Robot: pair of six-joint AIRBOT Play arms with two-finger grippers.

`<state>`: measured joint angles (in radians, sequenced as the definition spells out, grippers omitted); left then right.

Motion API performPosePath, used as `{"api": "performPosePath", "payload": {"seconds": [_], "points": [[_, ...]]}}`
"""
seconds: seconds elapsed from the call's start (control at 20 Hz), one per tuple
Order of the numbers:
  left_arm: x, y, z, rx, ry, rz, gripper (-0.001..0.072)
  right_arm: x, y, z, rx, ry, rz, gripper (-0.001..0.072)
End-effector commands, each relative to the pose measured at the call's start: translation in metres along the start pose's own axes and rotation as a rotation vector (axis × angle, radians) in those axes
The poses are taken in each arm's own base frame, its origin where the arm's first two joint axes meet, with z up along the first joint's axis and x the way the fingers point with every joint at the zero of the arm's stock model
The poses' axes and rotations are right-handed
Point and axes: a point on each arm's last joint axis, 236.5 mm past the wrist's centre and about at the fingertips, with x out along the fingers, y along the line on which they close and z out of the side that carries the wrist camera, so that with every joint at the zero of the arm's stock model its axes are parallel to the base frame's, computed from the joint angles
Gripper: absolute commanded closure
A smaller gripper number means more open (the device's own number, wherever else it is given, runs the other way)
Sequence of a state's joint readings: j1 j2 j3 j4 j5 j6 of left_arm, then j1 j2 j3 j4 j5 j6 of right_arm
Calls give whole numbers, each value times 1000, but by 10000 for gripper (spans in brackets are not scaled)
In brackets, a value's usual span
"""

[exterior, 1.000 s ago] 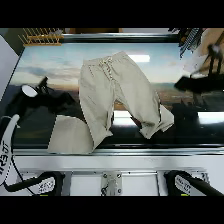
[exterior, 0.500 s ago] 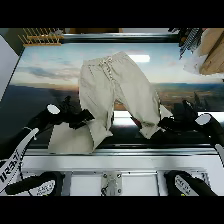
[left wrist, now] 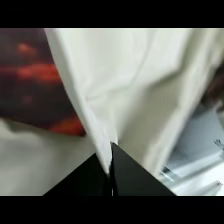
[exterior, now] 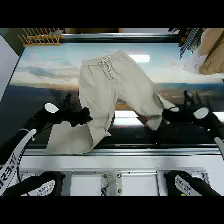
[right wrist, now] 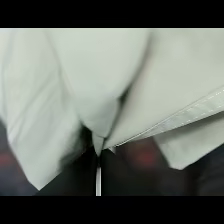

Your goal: Fold the clothes and pants, and hang the long-sleeved shirts on hangers.

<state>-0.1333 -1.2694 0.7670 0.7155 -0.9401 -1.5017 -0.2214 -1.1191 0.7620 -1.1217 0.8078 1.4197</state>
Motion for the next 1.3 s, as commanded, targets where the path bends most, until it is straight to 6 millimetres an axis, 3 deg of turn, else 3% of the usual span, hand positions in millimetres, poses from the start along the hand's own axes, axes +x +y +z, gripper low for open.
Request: {"api": "performPosePath", "payload": {"seconds": [0.0,0.1,0.15,0.2,0.25,0.3,0.4,0.5,0.65,0.8,0.95,1.05,1.15,1.25], "points": [[-37,-40,-35,132,58,-70,697,-86,-43,123,-72,-267,-237,704],[-44,-67,-60,238,64,-98,697,-144,-43,195,-40,-449,-261,703],[-46,-79,-64,284,37,-113,697,-159,-34,216,-40,-502,-240,689],[-47,-88,-61,306,-2,-126,697,-168,-23,230,-29,-533,-202,547],[-50,-94,-52,313,-54,-134,697,-170,-8,235,-4,-539,-136,279],[-53,-94,-41,303,-94,-137,697,-167,8,232,15,-525,-57,124],[-61,-90,-12,259,-147,-132,697,-156,39,216,-19,-452,58,132],[-72,-87,25,218,-191,-125,697,-136,71,186,-106,-335,135,132],[-73,-75,65,164,-195,-107,697,-84,116,112,-181,-91,207,132],[-45,-55,65,162,-83,-79,697,-27,167,21,-232,110,277,130],[-19,-31,62,107,-2,-54,697,13,228,-59,-224,217,398,125],[-8,-22,54,83,53,-46,697,31,260,-98,-224,270,445,120],[-4,-18,50,78,80,-43,697,45,290,-135,-214,331,490,47],[-5,-19,51,80,77,-44,697,59,307,-160,-198,358,502,47]]}}
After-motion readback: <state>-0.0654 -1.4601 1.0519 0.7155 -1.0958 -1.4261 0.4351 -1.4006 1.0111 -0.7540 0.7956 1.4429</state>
